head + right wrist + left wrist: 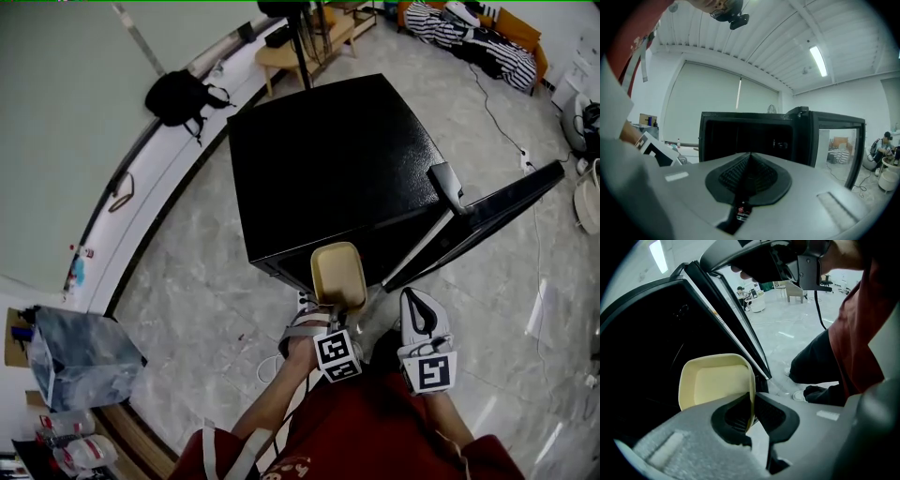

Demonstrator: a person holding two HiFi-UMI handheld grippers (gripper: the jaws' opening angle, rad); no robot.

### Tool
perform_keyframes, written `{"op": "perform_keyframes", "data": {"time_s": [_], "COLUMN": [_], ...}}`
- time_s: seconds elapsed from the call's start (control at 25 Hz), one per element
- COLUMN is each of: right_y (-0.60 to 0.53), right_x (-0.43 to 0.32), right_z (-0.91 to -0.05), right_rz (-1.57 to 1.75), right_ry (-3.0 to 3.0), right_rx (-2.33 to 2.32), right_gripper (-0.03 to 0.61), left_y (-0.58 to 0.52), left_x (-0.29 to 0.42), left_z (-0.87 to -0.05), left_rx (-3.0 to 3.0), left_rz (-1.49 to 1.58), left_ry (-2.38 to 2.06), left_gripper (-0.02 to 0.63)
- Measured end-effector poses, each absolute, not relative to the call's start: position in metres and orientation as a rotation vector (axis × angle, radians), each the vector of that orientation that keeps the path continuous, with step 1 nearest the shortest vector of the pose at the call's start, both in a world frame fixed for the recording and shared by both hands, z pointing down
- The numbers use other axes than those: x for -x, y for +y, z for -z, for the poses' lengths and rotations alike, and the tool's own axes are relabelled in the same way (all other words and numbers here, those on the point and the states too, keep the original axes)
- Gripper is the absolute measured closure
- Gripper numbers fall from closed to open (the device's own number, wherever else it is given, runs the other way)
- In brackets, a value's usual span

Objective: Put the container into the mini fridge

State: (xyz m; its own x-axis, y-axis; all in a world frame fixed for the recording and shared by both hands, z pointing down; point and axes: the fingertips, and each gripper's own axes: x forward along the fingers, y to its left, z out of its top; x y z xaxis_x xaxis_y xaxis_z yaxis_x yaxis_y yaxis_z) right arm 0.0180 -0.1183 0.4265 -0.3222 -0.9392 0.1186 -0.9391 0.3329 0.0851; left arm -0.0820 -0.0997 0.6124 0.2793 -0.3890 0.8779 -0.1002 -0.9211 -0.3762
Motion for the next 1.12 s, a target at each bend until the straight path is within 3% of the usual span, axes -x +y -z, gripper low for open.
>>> {"op": "perform_keyframes", "data": {"time_s": [1.12], "right_y": [-0.112], "right_x": [-0.068], "right_z": [-0.481], "right_rz": [-0.142], "right_ry": [-2.428], "right_rx": [-1.722], "right_gripper": [0.578], "left_y": [-0.154], "left_x": [0.038], "left_z": [-0.73], "left_rx": [2.276], "left_rz": [1.841], "left_ry": [0.426], "left_gripper": [0.586]}}
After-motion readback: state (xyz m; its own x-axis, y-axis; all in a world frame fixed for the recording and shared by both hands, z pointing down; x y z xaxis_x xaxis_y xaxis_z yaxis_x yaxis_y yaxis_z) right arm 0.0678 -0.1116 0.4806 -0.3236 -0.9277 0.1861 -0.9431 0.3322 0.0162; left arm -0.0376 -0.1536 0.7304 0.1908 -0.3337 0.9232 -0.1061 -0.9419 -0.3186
